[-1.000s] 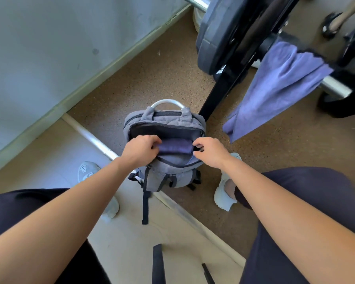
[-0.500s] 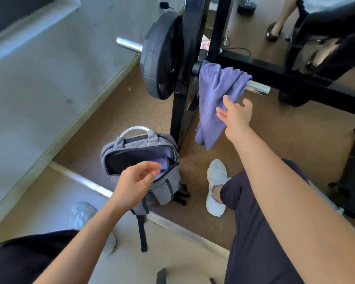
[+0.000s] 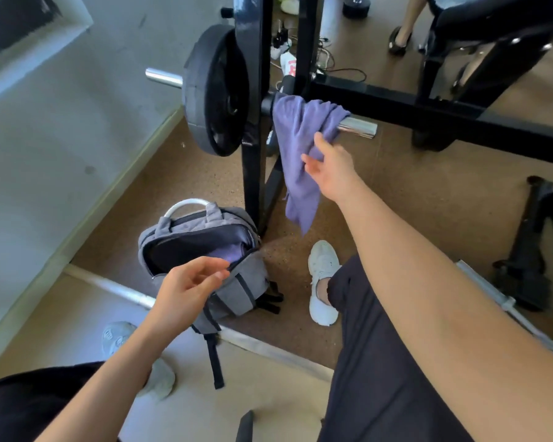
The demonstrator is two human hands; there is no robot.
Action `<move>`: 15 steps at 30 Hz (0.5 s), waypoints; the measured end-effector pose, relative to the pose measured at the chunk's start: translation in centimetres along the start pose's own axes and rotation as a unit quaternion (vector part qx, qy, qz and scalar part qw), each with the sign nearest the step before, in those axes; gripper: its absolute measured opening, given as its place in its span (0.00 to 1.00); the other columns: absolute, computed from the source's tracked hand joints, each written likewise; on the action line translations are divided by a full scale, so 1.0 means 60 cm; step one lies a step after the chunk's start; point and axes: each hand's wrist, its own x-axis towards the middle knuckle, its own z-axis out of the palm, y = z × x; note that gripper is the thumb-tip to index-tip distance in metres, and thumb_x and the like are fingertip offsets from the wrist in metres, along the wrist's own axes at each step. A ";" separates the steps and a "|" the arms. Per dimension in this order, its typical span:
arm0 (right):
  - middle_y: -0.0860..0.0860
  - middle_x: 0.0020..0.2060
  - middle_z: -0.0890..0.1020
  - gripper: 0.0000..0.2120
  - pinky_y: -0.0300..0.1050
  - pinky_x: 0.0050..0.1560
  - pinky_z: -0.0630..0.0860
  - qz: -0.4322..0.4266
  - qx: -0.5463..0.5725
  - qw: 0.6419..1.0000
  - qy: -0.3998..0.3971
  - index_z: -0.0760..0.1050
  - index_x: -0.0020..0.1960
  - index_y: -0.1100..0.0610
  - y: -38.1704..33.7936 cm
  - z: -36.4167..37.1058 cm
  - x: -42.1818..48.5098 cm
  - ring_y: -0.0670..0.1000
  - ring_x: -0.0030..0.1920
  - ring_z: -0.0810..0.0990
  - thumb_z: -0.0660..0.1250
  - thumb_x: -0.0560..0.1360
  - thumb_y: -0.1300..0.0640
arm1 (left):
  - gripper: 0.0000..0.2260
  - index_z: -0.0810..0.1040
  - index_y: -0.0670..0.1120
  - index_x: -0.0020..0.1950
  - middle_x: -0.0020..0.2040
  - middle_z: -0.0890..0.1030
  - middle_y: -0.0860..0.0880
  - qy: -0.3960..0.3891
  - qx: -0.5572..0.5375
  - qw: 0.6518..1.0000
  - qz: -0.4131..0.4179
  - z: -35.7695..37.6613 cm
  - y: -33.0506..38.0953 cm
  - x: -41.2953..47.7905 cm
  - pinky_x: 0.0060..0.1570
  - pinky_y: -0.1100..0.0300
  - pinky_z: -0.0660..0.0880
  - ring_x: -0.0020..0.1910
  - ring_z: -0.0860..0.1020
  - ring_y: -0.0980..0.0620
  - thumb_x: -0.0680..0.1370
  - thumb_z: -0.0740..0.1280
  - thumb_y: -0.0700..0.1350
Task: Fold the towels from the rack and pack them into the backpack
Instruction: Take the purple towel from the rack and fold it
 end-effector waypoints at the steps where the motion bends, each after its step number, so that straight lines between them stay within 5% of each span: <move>1: 0.51 0.42 0.76 0.11 0.36 0.33 0.77 0.006 -0.006 1.000 -0.006 0.74 0.61 0.59 0.000 0.006 -0.002 0.48 0.35 0.79 0.69 0.80 0.57 | 0.09 0.85 0.55 0.52 0.47 0.87 0.54 -0.003 0.007 1.000 -0.002 0.001 -0.002 -0.003 0.57 0.43 0.80 0.49 0.85 0.51 0.81 0.70 0.41; 4: 0.48 0.29 0.70 0.05 0.38 0.27 0.65 0.016 -0.030 0.999 0.009 0.76 0.47 0.56 0.017 0.025 -0.030 0.46 0.26 0.68 0.70 0.80 0.57 | 0.09 0.85 0.55 0.52 0.48 0.87 0.54 -0.018 0.009 1.000 -0.010 0.017 -0.002 -0.002 0.57 0.45 0.80 0.49 0.85 0.52 0.81 0.70 0.41; 7: 0.46 0.33 0.79 0.03 0.34 0.32 0.71 -0.121 -0.196 0.973 0.025 0.78 0.49 0.57 0.044 0.044 -0.087 0.41 0.32 0.77 0.71 0.77 0.60 | 0.06 0.85 0.58 0.52 0.48 0.87 0.52 -0.020 -0.012 1.000 -0.006 0.033 0.003 0.005 0.57 0.41 0.80 0.51 0.85 0.49 0.79 0.71 0.48; 11: 0.48 0.42 0.82 0.08 0.30 0.43 0.73 -0.255 -0.291 0.918 -0.091 0.78 0.55 0.61 0.067 0.047 -0.201 0.35 0.42 0.80 0.69 0.77 0.61 | 0.11 0.81 0.58 0.59 0.58 0.84 0.56 -0.002 -0.027 1.000 0.011 0.038 0.018 0.012 0.60 0.48 0.80 0.54 0.83 0.55 0.80 0.70 0.45; 15: 0.50 0.42 0.82 0.08 0.37 0.45 0.76 -0.207 -0.319 0.904 -0.198 0.76 0.54 0.59 0.088 0.032 -0.299 0.47 0.45 0.82 0.69 0.78 0.56 | 0.22 0.77 0.55 0.68 0.62 0.83 0.55 -0.038 -0.142 0.989 -0.032 0.026 0.027 -0.002 0.62 0.52 0.77 0.62 0.81 0.54 0.75 0.71 0.55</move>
